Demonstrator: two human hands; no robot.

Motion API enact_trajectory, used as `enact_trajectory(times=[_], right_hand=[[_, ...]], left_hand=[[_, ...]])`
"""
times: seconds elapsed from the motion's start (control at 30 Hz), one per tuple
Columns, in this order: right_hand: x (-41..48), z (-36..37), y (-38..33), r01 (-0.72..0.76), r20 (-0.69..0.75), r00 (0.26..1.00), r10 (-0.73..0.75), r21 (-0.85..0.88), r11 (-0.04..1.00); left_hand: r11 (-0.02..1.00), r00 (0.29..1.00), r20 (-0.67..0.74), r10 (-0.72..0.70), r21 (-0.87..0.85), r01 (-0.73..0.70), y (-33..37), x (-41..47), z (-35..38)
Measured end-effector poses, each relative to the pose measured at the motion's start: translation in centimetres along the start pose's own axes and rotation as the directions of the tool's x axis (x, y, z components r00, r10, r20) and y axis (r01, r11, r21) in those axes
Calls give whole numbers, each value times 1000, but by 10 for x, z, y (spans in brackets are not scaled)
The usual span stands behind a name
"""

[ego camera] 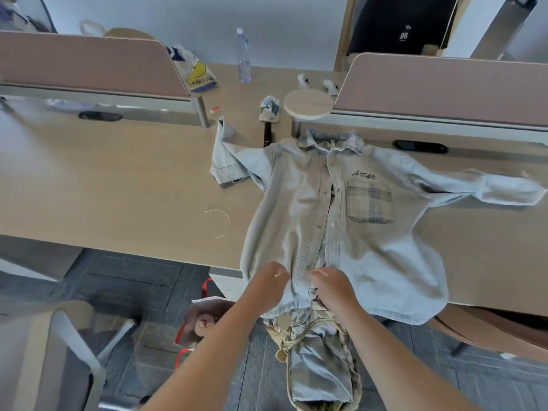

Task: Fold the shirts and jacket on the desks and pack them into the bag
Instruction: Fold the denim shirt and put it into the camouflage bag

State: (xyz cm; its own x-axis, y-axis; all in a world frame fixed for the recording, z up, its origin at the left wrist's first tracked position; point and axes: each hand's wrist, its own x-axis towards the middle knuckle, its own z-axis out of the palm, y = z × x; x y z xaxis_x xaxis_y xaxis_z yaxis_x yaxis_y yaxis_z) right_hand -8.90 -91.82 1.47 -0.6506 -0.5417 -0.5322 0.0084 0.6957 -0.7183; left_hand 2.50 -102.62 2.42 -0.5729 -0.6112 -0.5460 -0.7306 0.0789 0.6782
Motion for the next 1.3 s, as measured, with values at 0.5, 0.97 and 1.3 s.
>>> enact_trajectory(times=[0.5, 0.97, 1.3], right_hand=[[57, 27, 15, -140, 25, 990, 139, 39, 989], [72, 26, 15, -146, -1, 989, 147, 114, 983], [57, -12, 11, 37, -12, 999, -36, 123, 992]], left_hand=[[999, 992, 122, -18, -41, 23, -19, 70, 47], [1000, 992, 123, 3, 28, -7, -21, 74, 43], [992, 994, 89, 56, -119, -45, -8, 65, 37]])
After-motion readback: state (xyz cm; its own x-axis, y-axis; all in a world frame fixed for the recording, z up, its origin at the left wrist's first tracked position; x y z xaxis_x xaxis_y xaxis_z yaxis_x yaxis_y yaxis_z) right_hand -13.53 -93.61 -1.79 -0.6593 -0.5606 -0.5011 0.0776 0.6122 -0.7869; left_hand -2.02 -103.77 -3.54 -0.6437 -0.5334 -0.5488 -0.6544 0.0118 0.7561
